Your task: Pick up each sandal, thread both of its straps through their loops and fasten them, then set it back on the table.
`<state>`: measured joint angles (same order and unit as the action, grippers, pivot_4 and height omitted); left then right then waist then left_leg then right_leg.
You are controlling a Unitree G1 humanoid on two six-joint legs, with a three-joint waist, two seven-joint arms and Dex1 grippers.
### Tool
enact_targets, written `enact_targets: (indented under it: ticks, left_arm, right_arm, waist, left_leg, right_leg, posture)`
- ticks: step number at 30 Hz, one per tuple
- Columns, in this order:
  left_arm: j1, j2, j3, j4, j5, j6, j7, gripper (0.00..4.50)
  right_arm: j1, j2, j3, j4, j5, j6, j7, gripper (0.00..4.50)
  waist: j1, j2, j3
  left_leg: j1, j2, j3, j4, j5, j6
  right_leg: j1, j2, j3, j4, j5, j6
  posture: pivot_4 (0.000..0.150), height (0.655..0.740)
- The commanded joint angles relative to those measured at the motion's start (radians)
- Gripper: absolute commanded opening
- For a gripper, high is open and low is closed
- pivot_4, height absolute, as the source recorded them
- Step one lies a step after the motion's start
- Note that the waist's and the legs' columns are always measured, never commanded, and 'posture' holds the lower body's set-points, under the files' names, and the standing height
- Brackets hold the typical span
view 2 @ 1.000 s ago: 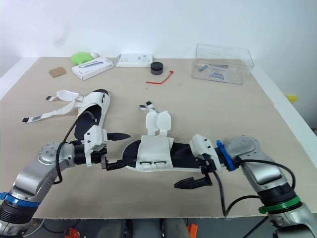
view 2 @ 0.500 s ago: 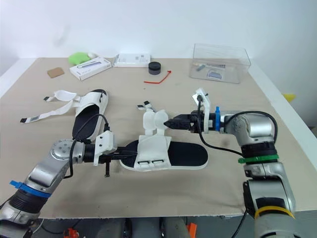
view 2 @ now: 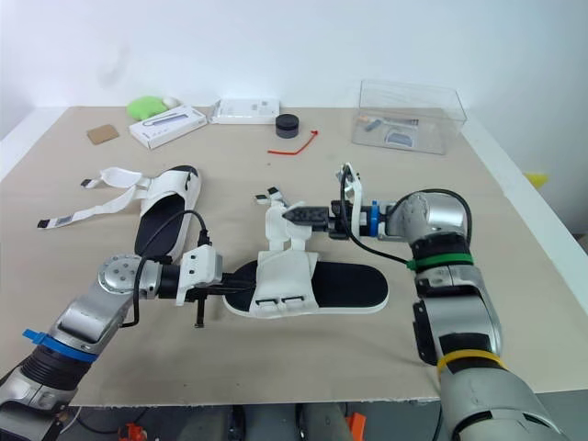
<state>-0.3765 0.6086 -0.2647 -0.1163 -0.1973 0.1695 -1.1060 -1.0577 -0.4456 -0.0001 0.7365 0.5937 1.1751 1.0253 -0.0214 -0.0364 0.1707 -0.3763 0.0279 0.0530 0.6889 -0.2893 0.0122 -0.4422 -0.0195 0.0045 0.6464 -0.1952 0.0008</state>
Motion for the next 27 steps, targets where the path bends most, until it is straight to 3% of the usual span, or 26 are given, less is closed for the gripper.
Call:
enact_targets:
  ticks: [1,12,27]
  left_arm:
    - [0.012,0.005,0.006,-0.018,0.006,-0.016,0.002,0.02]
    - [0.016,-0.004,-0.003,-0.012,0.016,-0.027,0.012,0.02]
    - [0.026,-0.01,-0.01,-0.026,0.016,-0.018,0.028,0.02]
  right_arm:
    - [-0.116,0.045,-0.126,0.191,0.007,-0.065,-0.084,4.5]
    - [-0.214,0.078,-0.18,0.346,-0.036,-0.153,-0.105,4.5]
    - [-0.277,0.073,-0.144,0.369,-0.116,-0.076,0.079,4.5]
  waist:
    - [0.0,0.0,0.0]
    - [0.0,0.0,0.0]
    - [0.0,0.001,0.0]
  left_leg:
    - [0.0,0.0,0.0,0.0,0.0,0.0]
    - [-0.001,0.0,0.0,-0.001,0.0,0.0]
    - [-0.001,0.0,0.0,-0.001,0.0,0.0]
  right_leg:
    - [0.0,0.0,0.0,0.0,0.0,0.0]
    - [0.0,-0.001,0.0,0.0,0.0,0.0]
    - [0.0,-0.001,0.0,-0.001,0.0,0.0]
  posture:
    - [0.15,0.74]
    - [0.15,0.74]
    - [0.15,0.74]
